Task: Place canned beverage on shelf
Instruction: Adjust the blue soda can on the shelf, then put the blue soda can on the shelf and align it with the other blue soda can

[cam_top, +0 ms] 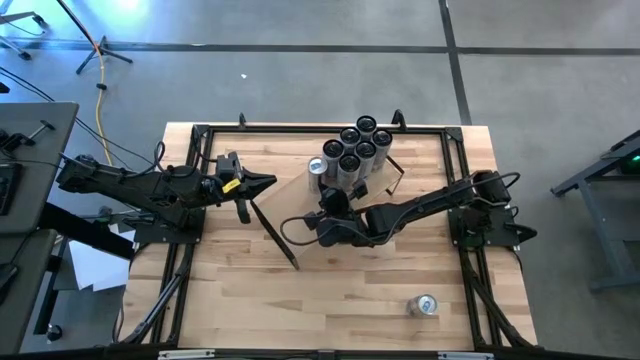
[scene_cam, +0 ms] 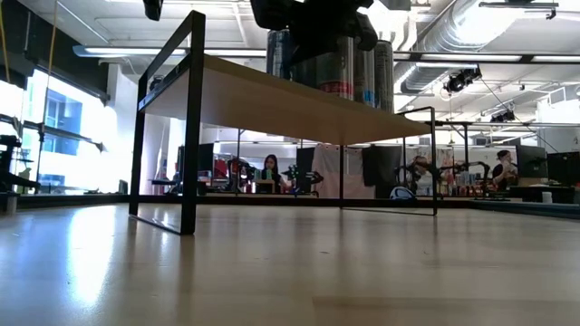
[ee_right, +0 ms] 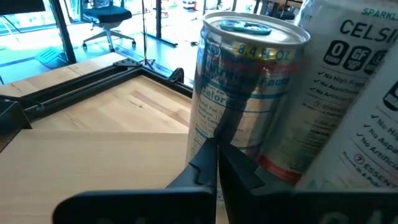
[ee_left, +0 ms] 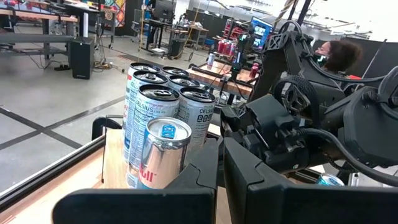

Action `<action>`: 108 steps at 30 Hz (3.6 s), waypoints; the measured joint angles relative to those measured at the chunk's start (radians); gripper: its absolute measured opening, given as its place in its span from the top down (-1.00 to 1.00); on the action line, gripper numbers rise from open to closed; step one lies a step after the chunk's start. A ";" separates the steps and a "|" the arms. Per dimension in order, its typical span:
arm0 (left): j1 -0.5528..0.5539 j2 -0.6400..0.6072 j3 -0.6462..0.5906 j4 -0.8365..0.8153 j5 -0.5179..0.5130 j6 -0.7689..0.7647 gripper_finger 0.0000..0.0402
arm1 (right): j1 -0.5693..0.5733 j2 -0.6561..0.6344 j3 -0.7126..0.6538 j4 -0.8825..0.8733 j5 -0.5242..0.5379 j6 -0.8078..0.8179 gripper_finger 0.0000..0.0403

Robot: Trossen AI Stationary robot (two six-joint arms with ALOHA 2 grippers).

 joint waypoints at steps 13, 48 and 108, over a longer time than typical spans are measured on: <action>-0.001 -0.060 0.000 0.030 0.087 -0.001 1.00 | 0.029 -0.087 0.001 -0.252 -0.295 0.094 1.00; 0.000 -0.079 0.000 -0.061 0.113 -0.026 1.00 | 0.158 -0.828 -0.811 0.848 -0.584 -0.281 1.00; -0.002 -0.079 -0.024 -0.050 0.128 -0.006 1.00 | 0.158 -0.827 -0.810 0.846 -0.559 -0.297 1.00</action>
